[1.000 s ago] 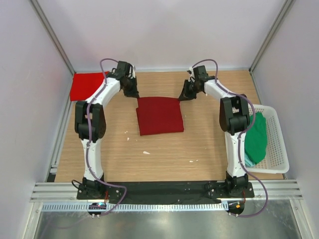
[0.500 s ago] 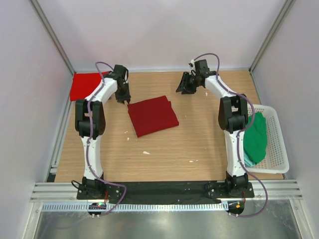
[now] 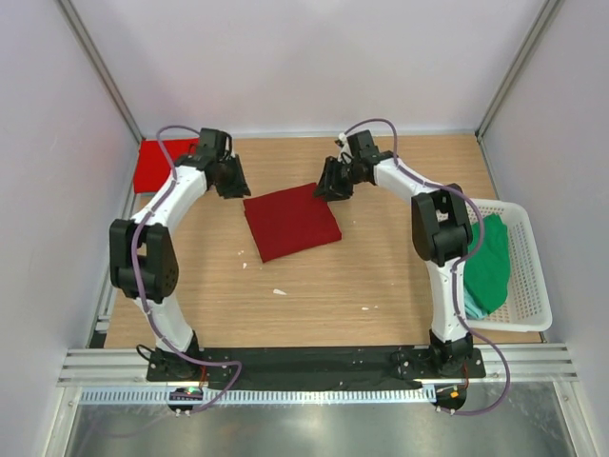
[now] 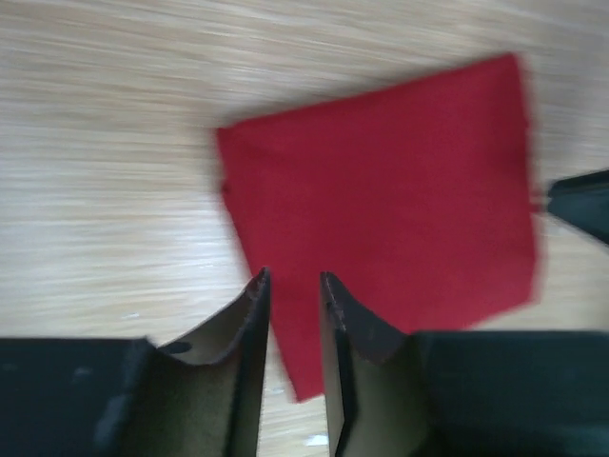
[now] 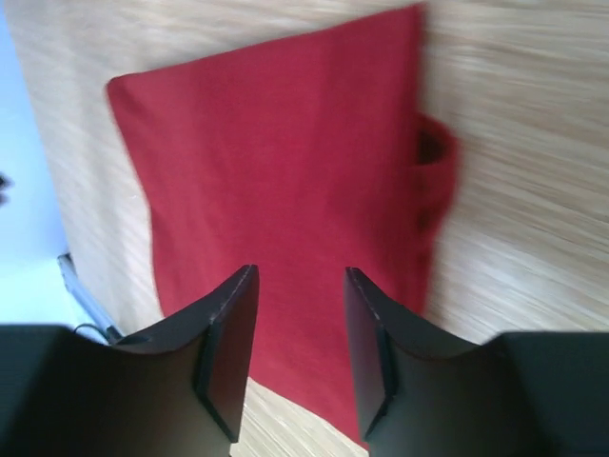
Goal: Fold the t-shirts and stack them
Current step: Fold the tshirt
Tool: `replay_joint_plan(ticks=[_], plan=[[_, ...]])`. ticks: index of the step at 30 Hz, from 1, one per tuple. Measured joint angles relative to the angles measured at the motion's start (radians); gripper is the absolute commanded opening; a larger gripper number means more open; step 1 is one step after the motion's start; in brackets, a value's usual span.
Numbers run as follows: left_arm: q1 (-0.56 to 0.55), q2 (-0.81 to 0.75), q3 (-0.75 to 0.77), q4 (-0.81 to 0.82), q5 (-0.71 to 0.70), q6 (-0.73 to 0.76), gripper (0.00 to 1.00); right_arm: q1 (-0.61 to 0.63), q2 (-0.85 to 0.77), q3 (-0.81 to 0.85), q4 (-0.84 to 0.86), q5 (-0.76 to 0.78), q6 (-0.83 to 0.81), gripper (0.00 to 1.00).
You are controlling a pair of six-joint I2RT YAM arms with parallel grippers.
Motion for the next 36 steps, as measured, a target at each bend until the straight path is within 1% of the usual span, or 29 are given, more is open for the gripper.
replay_joint_plan(ticks=[1, 2, 3, 5, 8, 11, 14, 16, 19, 23, 25, 28, 30, 32, 35, 36], plan=[[-0.002, -0.005, -0.021, 0.037, 0.063, -0.026, 0.19, 0.012, 0.0, -0.002, 0.013, -0.011, 0.01, 0.42], [-0.006, 0.005, -0.034, 0.072, 0.125, -0.05, 0.16, 0.02, 0.0, -0.006, 0.031, -0.023, 0.019, 0.3], [-0.011, 0.021, -0.044, 0.102, 0.171, -0.069, 0.16, 0.025, 0.0, -0.014, 0.056, -0.041, 0.037, 0.24], [-0.029, 0.051, -0.076, 0.164, 0.246, -0.106, 0.16, 0.024, 0.0, -0.04, 0.115, -0.093, 0.083, 0.16], [-0.077, 0.069, -0.192, 0.27, 0.331, -0.159, 0.15, 0.016, -0.001, -0.133, 0.273, -0.19, 0.183, 0.09], [-0.119, 0.082, -0.297, 0.32, 0.377, -0.198, 0.13, 0.004, 0.001, -0.233, 0.37, -0.253, 0.241, 0.09], [-0.13, 0.109, -0.346, 0.343, 0.389, -0.204, 0.13, -0.012, 0.018, -0.31, 0.43, -0.293, 0.254, 0.09], [-0.123, 0.126, -0.348, 0.349, 0.412, -0.202, 0.16, -0.022, 0.035, -0.333, 0.425, -0.307, 0.246, 0.09], [-0.121, 0.108, -0.348, 0.343, 0.411, -0.183, 0.19, -0.028, 0.025, -0.337, 0.406, -0.319, 0.235, 0.11], [-0.128, 0.022, -0.348, 0.293, 0.404, -0.179, 0.25, -0.024, -0.059, -0.342, 0.353, -0.305, 0.215, 0.16], [-0.132, -0.043, -0.347, 0.28, 0.404, -0.179, 0.25, -0.008, -0.129, -0.346, 0.337, -0.298, 0.211, 0.16], [-0.132, -0.113, -0.346, 0.275, 0.401, -0.179, 0.22, 0.045, -0.191, -0.346, 0.365, -0.306, 0.214, 0.16], [-0.13, -0.12, -0.358, 0.283, 0.402, -0.179, 0.22, 0.086, -0.193, -0.353, 0.416, -0.323, 0.235, 0.15], [-0.118, -0.114, -0.41, 0.309, 0.401, -0.18, 0.22, 0.12, -0.18, -0.407, 0.504, -0.347, 0.267, 0.14], [-0.087, -0.078, -0.508, 0.323, 0.386, -0.179, 0.17, 0.137, -0.125, -0.495, 0.577, -0.383, 0.291, 0.13], [-0.073, -0.05, -0.537, 0.323, 0.378, -0.18, 0.14, 0.13, -0.097, -0.524, 0.588, -0.389, 0.294, 0.13]])
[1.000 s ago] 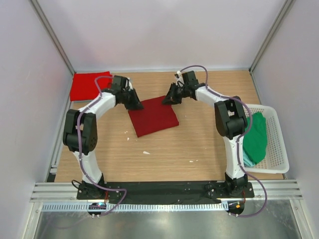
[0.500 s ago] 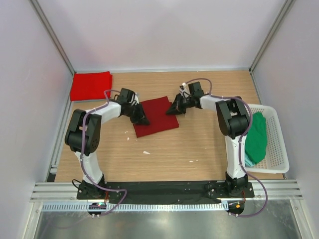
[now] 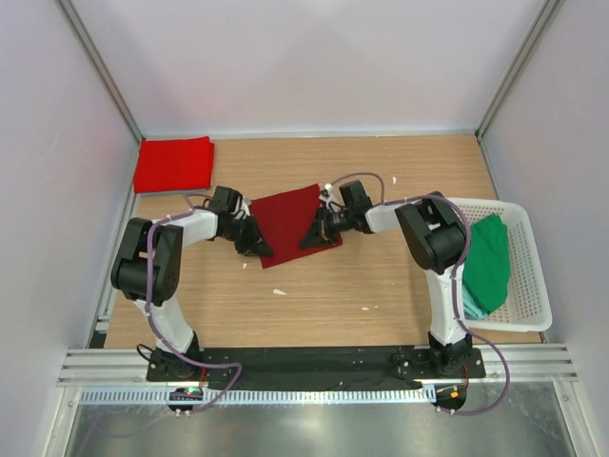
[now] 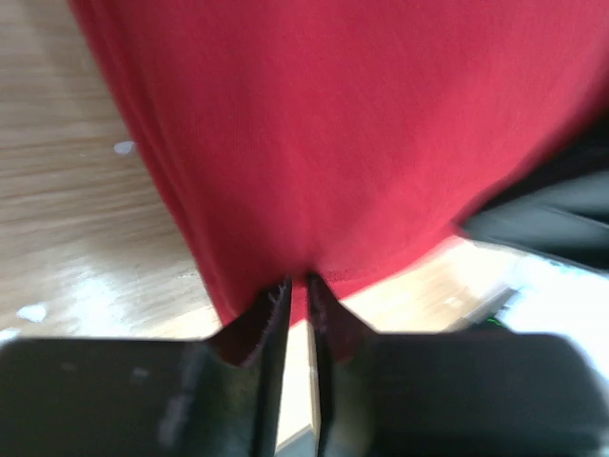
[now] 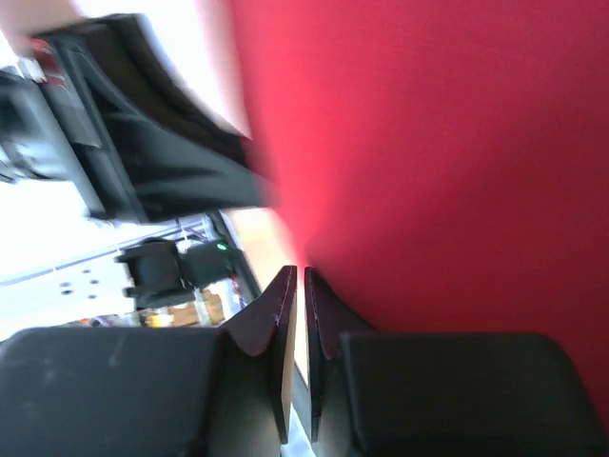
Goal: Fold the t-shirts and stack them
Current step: Fold the tshirt
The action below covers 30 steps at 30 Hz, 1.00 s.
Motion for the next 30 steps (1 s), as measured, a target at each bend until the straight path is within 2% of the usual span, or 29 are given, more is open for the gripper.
replay_joint_plan(ticks=[3, 8, 12, 16, 21, 25, 27, 30], plan=[[0.034, 0.024, -0.024, 0.012, 0.049, -0.025, 0.13, -0.038, 0.044, -0.079, 0.035, -0.067, 0.014, 0.13], [0.029, -0.027, -0.042, -0.021, -0.016, -0.005, 0.16, -0.078, -0.046, -0.147, 0.008, -0.064, -0.02, 0.14], [0.031, -0.148, -0.048, -0.131, -0.067, 0.028, 0.28, -0.098, -0.152, -0.153, -0.045, -0.032, -0.026, 0.16], [0.027, -0.223, 0.003, -0.142, -0.031, 0.028, 0.28, -0.097, -0.192, -0.096, -0.032, -0.021, -0.016, 0.16], [0.025, -0.068, 0.057, 0.039, 0.071, -0.033, 0.24, -0.098, -0.104, -0.063, 0.089, -0.014, 0.044, 0.15], [0.027, 0.114, 0.055, 0.119, 0.096, -0.06, 0.24, -0.115, -0.023, -0.165, 0.204, -0.011, 0.097, 0.15], [0.039, 0.134, 0.057, 0.14, 0.148, -0.066, 0.24, -0.137, -0.003, -0.244, 0.275, -0.038, 0.148, 0.15], [0.042, 0.129, 0.056, 0.144, 0.151, -0.051, 0.26, -0.158, -0.024, -0.299, 0.337, -0.059, 0.184, 0.16]])
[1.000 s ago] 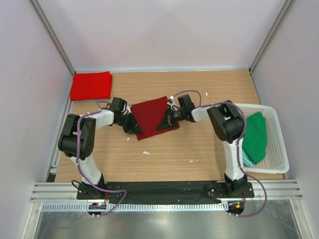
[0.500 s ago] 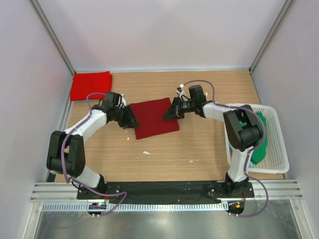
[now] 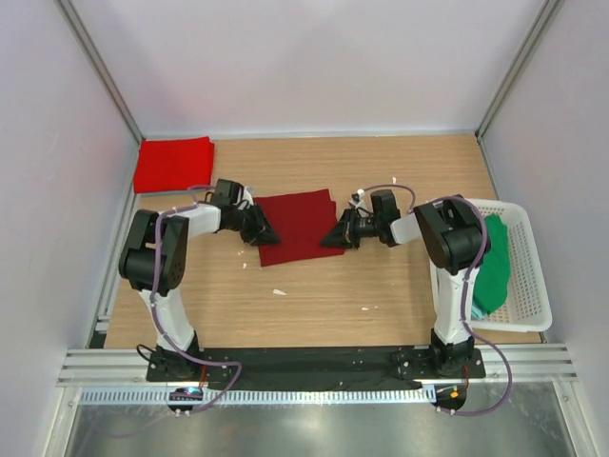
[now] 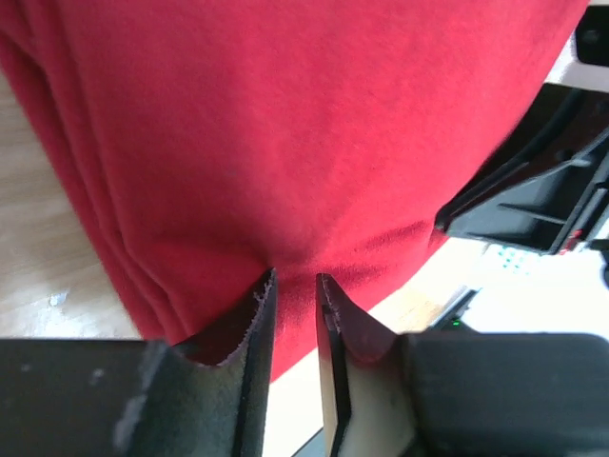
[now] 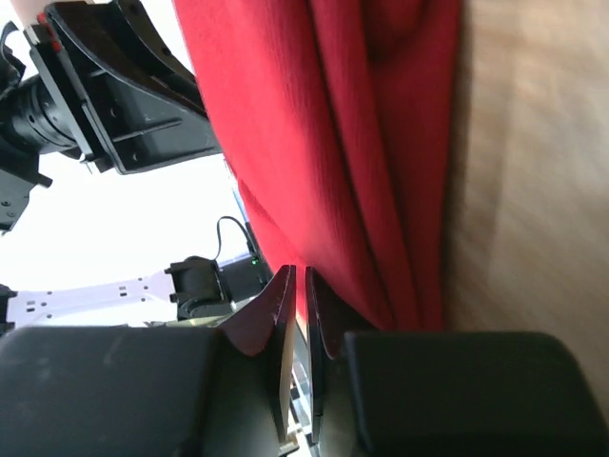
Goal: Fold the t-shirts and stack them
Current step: Fold the tshirt
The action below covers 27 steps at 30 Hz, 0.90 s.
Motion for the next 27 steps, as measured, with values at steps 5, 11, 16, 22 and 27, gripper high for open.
replay_joint_plan(ticks=[5, 11, 16, 22, 27], plan=[[0.0, -0.119, 0.002, -0.108, -0.071, 0.074, 0.39, -0.009, -0.086, 0.016, -0.111, 0.037, -0.048, 0.34], [0.04, -0.254, 0.084, -0.21, -0.127, 0.161, 0.67, -0.014, -0.042, 0.267, -0.169, 0.093, -0.076, 0.33], [0.124, -0.243, 0.129, -0.231, -0.132, 0.189, 0.6, -0.037, 0.129, 0.422, -0.129, 0.12, -0.05, 0.33], [0.164, -0.236, 0.131, -0.274, -0.148, 0.188, 0.6, -0.1, 0.211, 0.488, -0.259, 0.111, -0.092, 0.36], [0.16, -0.262, 0.128, -0.31, -0.175, 0.183, 0.59, -0.127, 0.147, 0.571, -0.549, 0.227, -0.28, 0.5]])
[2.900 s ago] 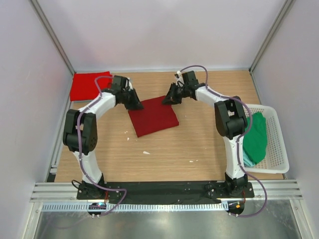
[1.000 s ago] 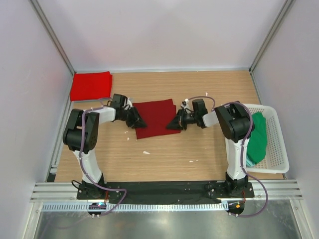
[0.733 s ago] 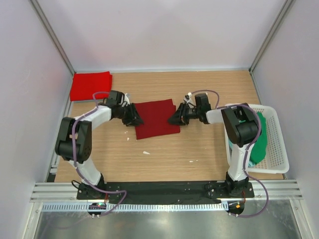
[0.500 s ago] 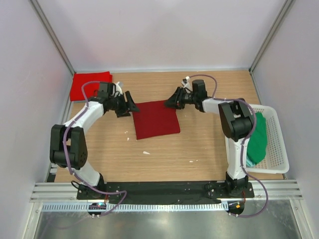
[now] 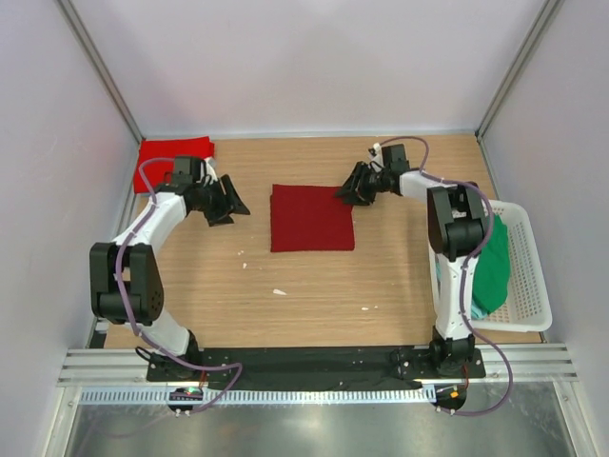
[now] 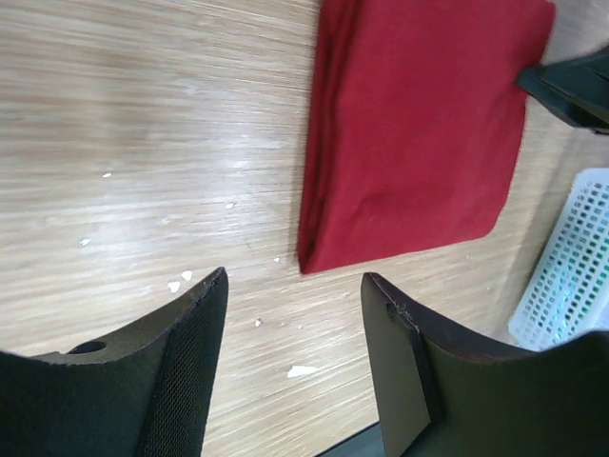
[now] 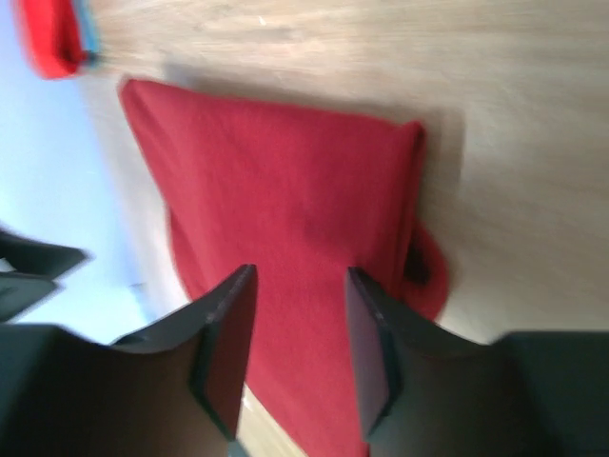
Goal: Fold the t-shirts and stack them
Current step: Fold the tshirt, then neatly place the folded tshirt to the corner
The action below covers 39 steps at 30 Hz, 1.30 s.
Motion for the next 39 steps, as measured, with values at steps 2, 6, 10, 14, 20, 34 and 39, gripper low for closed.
replay_joint_plan(ticks=[2, 6, 10, 14, 20, 34, 39], plan=[[0.0, -0.025, 0.0, -0.027, -0.037, -0.005, 0.59, 0.005, -0.063, 0.019, -0.137, 0.093, -0.104, 0.57], [0.005, -0.065, -0.002, -0.084, -0.117, -0.039, 0.55, 0.091, -0.221, 0.052, -0.358, 0.311, -0.297, 0.66], [0.026, -0.109, -0.033, -0.102, -0.161, -0.081, 0.52, 0.374, -0.373, 0.056, -0.436, 0.607, -0.487, 0.75], [0.055, -0.141, -0.059, -0.116, -0.187, -0.109, 0.47, 0.71, -0.458, -0.064, -0.377, 0.878, -0.682, 0.74], [0.093, -0.25, -0.093, -0.123, -0.274, -0.129, 0.51, 0.901, -0.397, -0.227, -0.325, 1.176, -0.927, 0.72], [0.214, -0.393, -0.194, -0.124, -0.287, -0.183, 0.6, 0.956, -0.282, -0.346, -0.055, 1.352, -1.302, 0.63], [0.232, -0.383, -0.205, -0.114, -0.239, -0.21, 0.71, 0.934, -0.229, -0.312, 0.003, 1.325, -1.364, 0.41]])
